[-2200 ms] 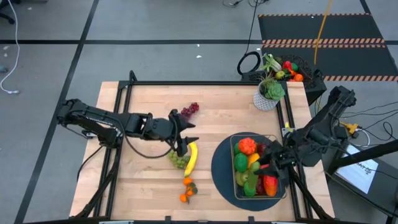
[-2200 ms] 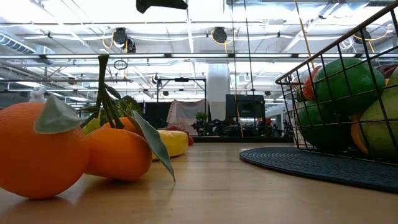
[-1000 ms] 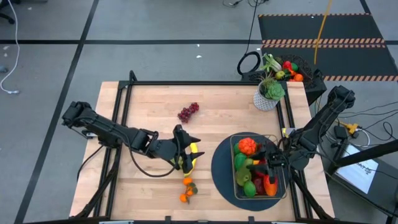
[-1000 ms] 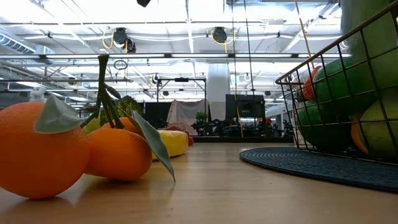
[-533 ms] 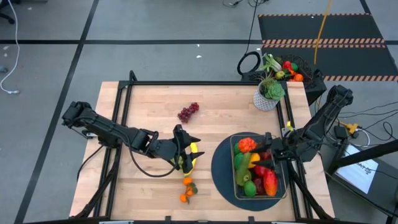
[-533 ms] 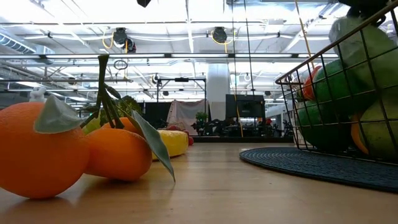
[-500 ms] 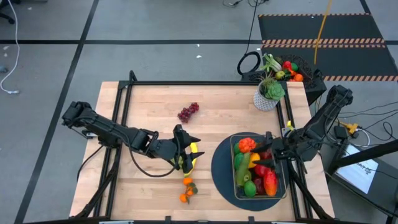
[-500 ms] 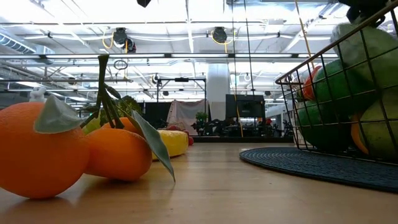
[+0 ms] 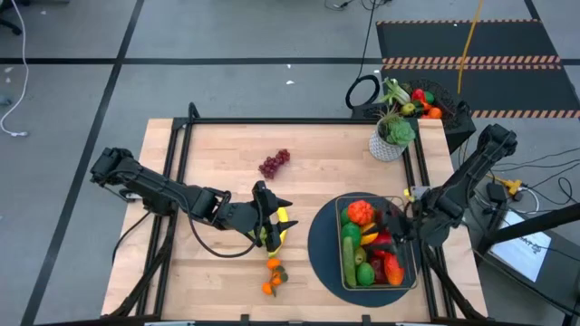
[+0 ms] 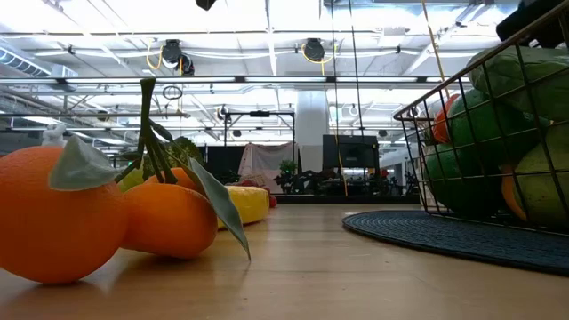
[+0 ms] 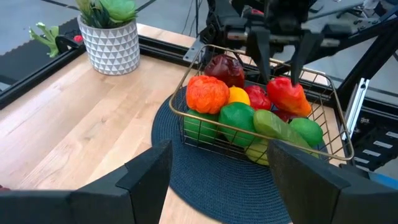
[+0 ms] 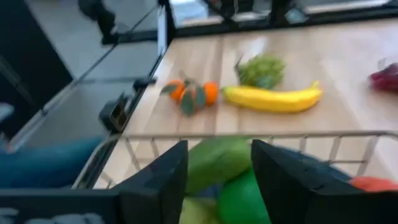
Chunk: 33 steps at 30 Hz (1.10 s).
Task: Build produce basket
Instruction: Put the banana into the wire basket
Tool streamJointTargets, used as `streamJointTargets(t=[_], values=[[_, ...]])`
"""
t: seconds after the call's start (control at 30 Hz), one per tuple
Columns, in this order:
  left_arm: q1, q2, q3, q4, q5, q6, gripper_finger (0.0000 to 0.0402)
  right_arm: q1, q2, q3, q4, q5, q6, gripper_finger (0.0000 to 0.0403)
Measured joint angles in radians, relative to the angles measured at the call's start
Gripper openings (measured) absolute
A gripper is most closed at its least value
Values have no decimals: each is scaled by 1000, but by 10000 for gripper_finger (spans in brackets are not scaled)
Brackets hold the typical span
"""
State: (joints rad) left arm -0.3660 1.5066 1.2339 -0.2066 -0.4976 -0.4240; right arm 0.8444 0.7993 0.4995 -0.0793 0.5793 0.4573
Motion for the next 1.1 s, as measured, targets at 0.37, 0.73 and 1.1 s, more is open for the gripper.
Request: streamJointTargets(t=[0.37,0.73,1.1], values=[[13,36,0,-12,-3,-1,262,0,43,0,69,8,-141,95],[47,141,0,-43,-4,7,262,2,9,0,129,21,-209,82],[36,243,0,-89,-1,-64,336,2,8,0,123,20,-224,82]])
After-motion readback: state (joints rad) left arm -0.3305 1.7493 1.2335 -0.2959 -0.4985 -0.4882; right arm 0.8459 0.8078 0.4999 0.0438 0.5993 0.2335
